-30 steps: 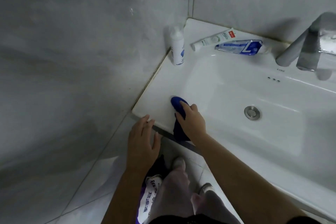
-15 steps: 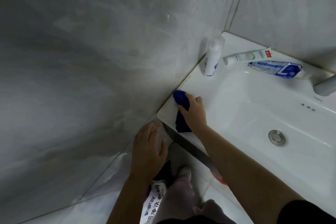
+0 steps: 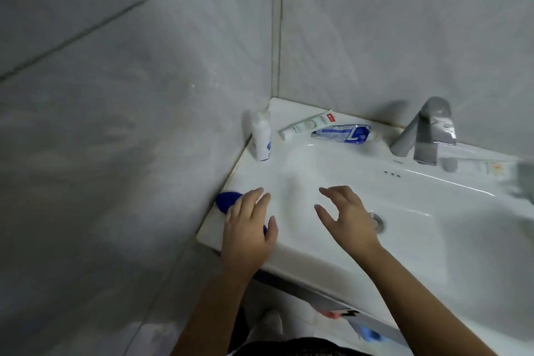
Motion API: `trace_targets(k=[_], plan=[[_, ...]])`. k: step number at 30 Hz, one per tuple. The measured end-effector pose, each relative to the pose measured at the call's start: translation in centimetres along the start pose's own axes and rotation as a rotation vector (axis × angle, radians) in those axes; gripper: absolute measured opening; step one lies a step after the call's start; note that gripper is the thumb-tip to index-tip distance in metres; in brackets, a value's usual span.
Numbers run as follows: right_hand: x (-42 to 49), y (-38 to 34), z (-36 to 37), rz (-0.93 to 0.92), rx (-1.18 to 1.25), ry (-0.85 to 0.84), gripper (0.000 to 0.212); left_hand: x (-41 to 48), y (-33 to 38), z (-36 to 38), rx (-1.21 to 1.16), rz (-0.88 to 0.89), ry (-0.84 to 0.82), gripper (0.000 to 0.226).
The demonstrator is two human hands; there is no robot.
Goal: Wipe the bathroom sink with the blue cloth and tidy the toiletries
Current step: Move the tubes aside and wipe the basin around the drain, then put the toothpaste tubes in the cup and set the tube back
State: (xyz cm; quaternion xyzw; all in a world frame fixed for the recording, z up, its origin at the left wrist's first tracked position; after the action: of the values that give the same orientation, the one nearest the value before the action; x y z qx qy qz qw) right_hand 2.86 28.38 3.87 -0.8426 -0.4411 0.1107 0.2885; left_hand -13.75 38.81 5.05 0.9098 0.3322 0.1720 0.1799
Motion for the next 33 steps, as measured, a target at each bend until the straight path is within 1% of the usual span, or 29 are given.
trace_targets(k=[5,8,12,14,16,20,23,28,30,33], plan=[[-2.7,3.4,-6.0,0.122,-0.117,0.229,0.035,5.0,4.6,2.3,-0.072,0.199,-0.098,0.042],[-4.6,5.0,-8.9,0.206,-0.208,0.337,0.037,7.4,6.9,4.8,-0.192,0.244,-0.128,0.039],[-8.0,7.3,-11.8,0.343,-0.309,0.435,0.037,8.9,10.2,7.7,-0.245,0.339,-0.180,0.048],[-9.7,8.4,-13.3,0.401,-0.332,0.475,0.037,8.9,12.5,8.5,-0.260,0.405,-0.194,0.045],[-11.1,9.4,-15.1,0.430,-0.358,0.514,0.036,8.8,15.1,9.2,-0.277,0.465,-0.205,0.041],[-12.5,12.1,-19.3,0.437,-0.343,0.618,0.036,8.8,20.5,10.6,-0.311,0.573,-0.244,0.044],[-12.8,15.1,-22.4,0.453,-0.358,0.664,0.036,9.2,24.8,12.1,-0.322,0.590,-0.251,0.044],[-14.0,20.4,-28.2,0.435,-0.356,0.671,0.033,9.7,32.5,15.0,-0.309,0.594,-0.271,0.043],[-14.3,22.6,-30.6,0.415,-0.337,0.663,0.030,10.2,35.3,16.7,-0.304,0.528,-0.313,0.037],[-14.4,25.9,-33.7,0.394,-0.309,0.641,0.032,11.3,39.2,19.3,-0.269,0.419,-0.401,0.039]])
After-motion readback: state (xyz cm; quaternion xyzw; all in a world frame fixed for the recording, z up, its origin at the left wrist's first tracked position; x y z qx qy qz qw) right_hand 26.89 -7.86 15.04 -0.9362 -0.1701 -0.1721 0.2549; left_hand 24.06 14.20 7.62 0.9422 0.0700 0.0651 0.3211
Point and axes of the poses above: each hand's wrist, its own x-axis towards the middle knuckle, its own z-axis out of the palm, y = z × x, the point moved 1 cm from there along x, towards the middle knuckle, and after that the axes turned 4 degrees about -y, right-handed, at the moved point
